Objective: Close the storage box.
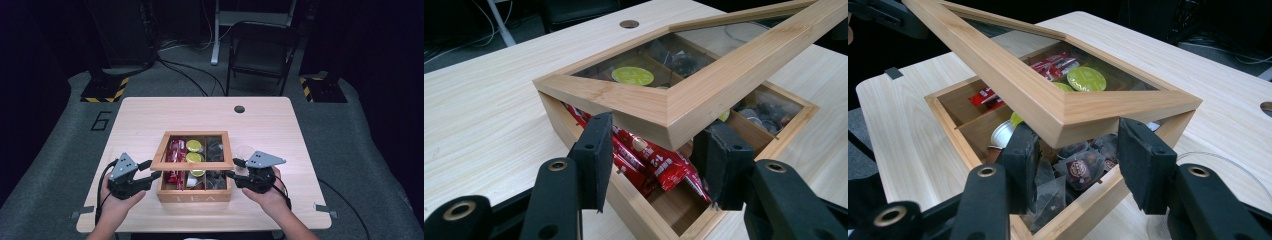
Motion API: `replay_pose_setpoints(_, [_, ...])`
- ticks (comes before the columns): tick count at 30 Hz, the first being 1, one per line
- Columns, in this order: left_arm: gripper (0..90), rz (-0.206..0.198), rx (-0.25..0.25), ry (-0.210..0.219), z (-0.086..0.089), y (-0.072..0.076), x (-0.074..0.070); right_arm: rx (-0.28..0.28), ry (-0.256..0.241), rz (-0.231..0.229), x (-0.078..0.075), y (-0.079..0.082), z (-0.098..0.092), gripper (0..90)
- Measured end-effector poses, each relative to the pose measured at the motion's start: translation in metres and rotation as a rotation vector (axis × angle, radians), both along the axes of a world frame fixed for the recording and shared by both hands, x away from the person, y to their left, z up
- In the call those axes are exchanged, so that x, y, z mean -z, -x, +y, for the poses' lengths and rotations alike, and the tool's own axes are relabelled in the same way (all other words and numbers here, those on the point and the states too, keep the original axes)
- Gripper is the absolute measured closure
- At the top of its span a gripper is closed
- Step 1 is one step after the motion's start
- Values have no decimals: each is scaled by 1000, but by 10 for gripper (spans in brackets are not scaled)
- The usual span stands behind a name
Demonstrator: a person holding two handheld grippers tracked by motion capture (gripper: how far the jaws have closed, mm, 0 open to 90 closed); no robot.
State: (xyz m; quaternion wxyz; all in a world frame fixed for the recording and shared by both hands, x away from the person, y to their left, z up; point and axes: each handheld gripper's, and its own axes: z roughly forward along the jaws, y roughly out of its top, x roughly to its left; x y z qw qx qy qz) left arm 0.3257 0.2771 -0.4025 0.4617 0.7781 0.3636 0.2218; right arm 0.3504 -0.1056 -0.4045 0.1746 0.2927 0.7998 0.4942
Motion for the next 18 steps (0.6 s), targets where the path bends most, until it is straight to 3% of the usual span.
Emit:
replay_pose_setpoints(13, [511, 13, 16, -8, 1, 4, 7, -17, -1, 14, 5, 5, -2, 532])
replay_pose_setpoints(18, [512, 14, 11, -13, 0, 6, 12, -27, 21, 21, 8, 7, -2, 535])
